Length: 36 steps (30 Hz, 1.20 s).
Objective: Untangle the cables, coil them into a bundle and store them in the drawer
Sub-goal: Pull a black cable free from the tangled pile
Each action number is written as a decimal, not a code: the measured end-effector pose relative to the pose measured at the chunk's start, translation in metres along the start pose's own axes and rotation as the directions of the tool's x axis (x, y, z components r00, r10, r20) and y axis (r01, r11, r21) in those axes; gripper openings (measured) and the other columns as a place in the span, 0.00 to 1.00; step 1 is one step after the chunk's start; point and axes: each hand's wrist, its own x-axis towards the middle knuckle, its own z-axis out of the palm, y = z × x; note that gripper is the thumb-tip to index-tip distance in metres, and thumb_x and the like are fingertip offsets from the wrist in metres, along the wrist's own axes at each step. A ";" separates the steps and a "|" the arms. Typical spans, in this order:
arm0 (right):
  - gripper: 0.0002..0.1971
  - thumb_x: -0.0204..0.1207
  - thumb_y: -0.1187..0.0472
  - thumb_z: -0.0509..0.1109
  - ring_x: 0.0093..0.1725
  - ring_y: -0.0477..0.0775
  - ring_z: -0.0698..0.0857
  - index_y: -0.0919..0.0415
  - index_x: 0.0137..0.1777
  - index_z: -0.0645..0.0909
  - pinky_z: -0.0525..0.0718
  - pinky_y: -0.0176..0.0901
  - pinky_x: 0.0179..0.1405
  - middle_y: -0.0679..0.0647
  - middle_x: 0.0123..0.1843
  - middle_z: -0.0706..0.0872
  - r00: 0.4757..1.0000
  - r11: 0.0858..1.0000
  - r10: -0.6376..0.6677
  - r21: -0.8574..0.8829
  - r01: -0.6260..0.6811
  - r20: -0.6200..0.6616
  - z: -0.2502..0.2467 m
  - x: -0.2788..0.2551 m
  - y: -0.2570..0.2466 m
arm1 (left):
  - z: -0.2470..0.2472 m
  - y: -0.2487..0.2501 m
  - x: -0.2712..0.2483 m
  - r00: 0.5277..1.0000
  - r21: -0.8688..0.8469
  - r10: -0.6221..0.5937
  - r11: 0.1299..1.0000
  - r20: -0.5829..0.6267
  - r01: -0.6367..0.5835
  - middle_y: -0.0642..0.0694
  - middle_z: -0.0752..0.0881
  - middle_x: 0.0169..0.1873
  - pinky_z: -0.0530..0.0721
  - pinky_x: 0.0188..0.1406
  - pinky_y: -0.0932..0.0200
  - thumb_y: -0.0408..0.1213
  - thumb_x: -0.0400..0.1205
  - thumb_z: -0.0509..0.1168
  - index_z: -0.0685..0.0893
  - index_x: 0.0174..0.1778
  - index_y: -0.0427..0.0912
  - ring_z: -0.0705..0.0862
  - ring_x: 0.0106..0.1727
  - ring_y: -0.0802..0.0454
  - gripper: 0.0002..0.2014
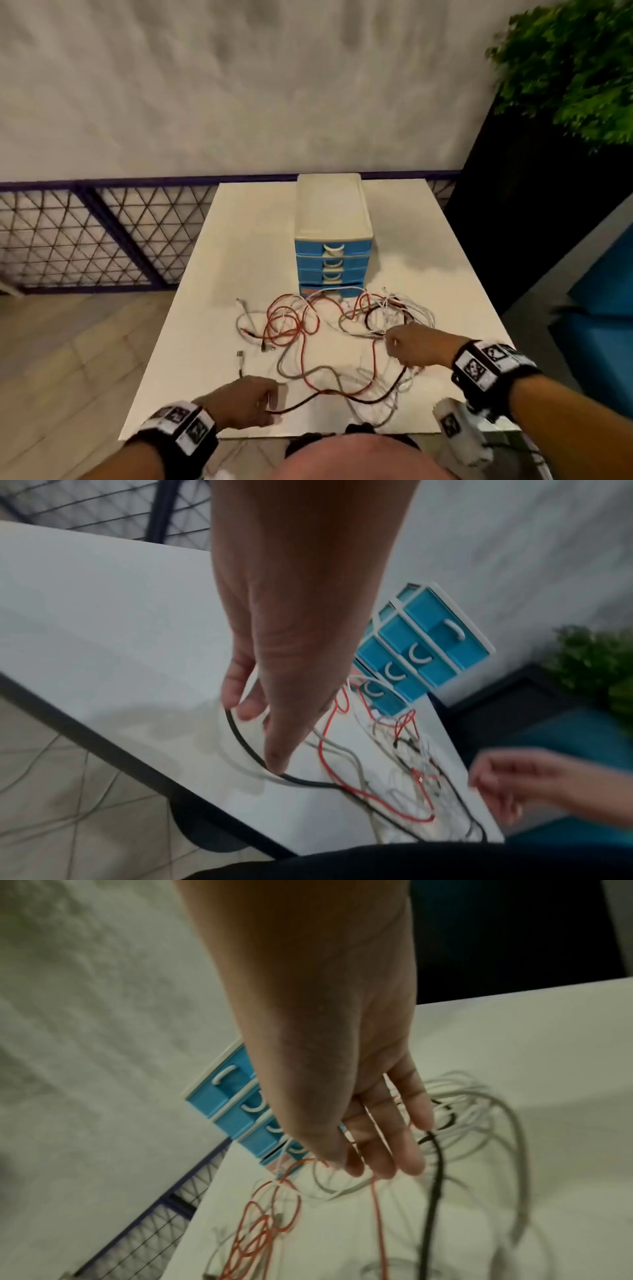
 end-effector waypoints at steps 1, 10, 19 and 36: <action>0.06 0.82 0.60 0.58 0.48 0.53 0.81 0.53 0.44 0.73 0.76 0.43 0.45 0.54 0.48 0.83 0.998 0.999 -0.043 0.002 0.043 -0.049 -0.001 0.007 -0.005 | -0.002 0.003 0.001 1.000 0.119 -0.018 0.993 -0.020 0.020 0.55 0.80 0.46 0.74 0.47 0.63 0.53 0.69 0.67 0.78 0.56 0.45 0.81 0.50 0.58 0.23; 0.12 0.83 0.60 0.59 0.57 0.57 0.84 0.59 0.58 0.84 0.75 0.41 0.49 0.56 0.58 0.88 0.962 0.965 -0.262 -0.047 0.259 -0.072 -0.009 0.028 -0.070 | 0.003 0.005 0.006 0.992 0.704 -0.059 0.700 -0.116 0.124 0.39 0.85 0.50 0.82 0.48 0.47 0.38 0.70 0.73 0.82 0.61 0.40 0.85 0.51 0.40 0.22; 0.14 0.84 0.64 0.58 0.37 0.54 0.85 0.69 0.50 0.84 0.83 0.47 0.42 0.64 0.46 0.87 0.976 0.742 -0.099 0.639 0.203 -0.196 -0.022 0.050 -0.106 | -0.071 0.064 0.029 0.734 0.608 0.518 0.773 -0.439 -0.181 0.51 0.83 0.46 0.74 0.48 0.57 0.39 0.76 0.66 0.83 0.45 0.54 0.81 0.46 0.49 0.05; 0.10 0.88 0.64 0.55 0.27 0.48 0.84 0.64 0.51 0.77 0.84 0.38 0.28 0.54 0.32 0.81 0.905 -0.225 0.027 0.879 0.420 -0.425 -0.070 0.034 -0.087 | -0.094 0.122 0.045 0.771 -0.639 -0.047 0.593 -0.635 -0.490 0.45 0.81 0.58 0.82 0.50 0.71 0.36 0.79 0.70 0.62 0.68 0.46 0.84 0.54 0.63 0.27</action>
